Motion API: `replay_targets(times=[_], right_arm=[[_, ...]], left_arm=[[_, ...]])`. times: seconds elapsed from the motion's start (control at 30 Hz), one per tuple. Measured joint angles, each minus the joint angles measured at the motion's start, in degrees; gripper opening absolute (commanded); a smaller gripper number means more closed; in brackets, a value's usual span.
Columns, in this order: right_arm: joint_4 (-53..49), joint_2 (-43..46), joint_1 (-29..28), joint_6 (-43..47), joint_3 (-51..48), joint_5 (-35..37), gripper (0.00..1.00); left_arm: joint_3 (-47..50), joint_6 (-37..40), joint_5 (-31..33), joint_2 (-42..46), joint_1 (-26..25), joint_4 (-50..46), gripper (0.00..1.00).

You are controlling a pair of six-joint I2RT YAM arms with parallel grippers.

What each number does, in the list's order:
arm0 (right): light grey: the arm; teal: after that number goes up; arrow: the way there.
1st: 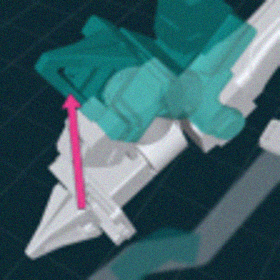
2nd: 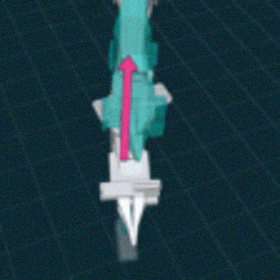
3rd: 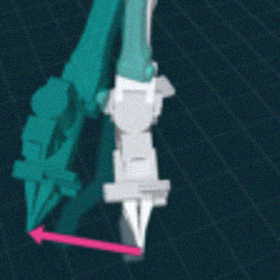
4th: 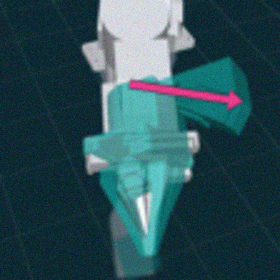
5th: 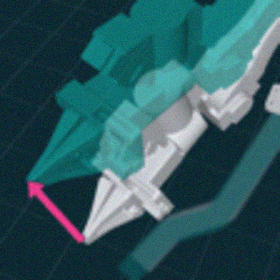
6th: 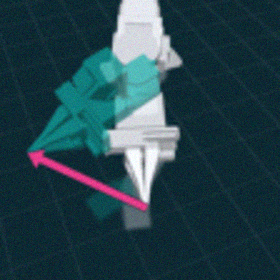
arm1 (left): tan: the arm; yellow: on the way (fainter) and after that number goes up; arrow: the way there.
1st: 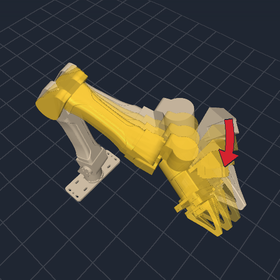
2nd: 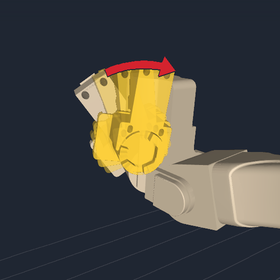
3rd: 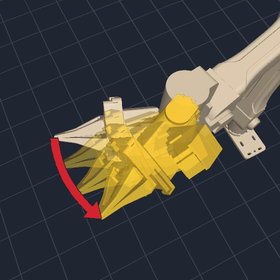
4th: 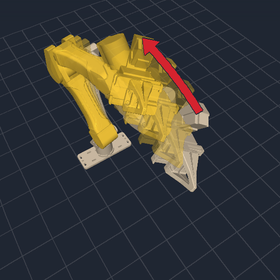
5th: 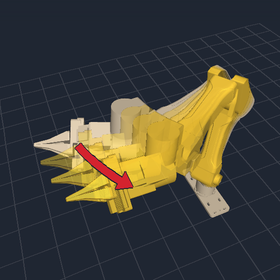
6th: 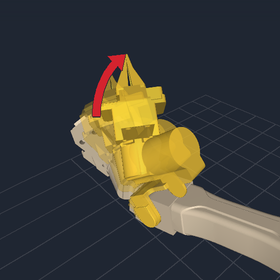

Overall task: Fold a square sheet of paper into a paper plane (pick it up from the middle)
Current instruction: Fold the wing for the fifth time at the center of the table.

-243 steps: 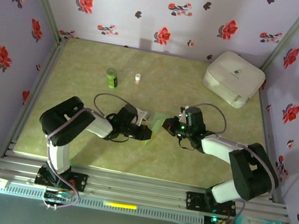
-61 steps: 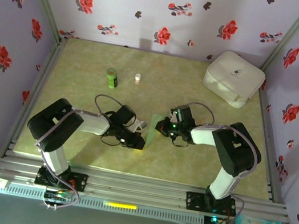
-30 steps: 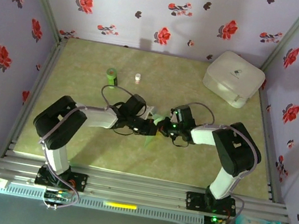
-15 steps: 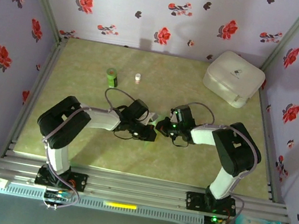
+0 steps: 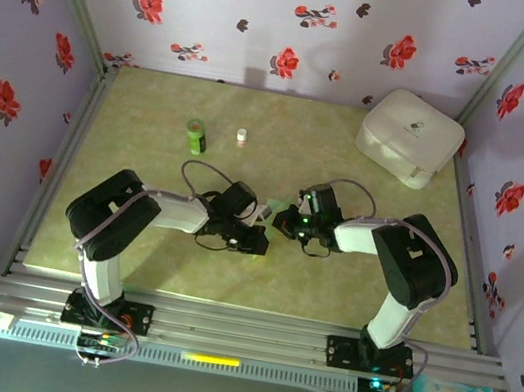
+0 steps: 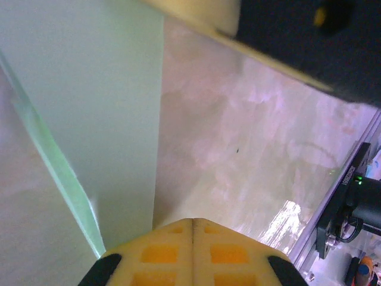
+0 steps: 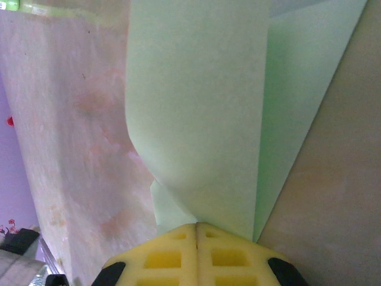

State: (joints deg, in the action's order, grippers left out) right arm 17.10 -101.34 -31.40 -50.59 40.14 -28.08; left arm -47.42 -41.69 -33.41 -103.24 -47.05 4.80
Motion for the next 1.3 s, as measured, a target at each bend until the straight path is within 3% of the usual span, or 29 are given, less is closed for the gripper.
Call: replay_targets(times=[0.47,0.8,1.03,1.3], right_arm=[[-0.02,-0.04,0.0,0.02,0.07,-0.02,0.03],[-0.11,-0.09,0.0,0.0,0.17,-0.02,0.04],[-0.09,-0.15,0.0,-0.59,0.22,-0.11,0.04],[-0.09,-0.15,0.0,-1.01,0.22,-0.22,0.04]], left_arm=[[5.29,-2.25,0.66,1.49,-1.44,7.5,0.0],[8.0,-3.08,0.83,8.17,-2.08,4.59,0.0],[3.45,-2.8,0.63,9.92,0.17,3.65,0.0],[-3.43,-0.83,2.32,2.54,1.64,0.7,0.0]])
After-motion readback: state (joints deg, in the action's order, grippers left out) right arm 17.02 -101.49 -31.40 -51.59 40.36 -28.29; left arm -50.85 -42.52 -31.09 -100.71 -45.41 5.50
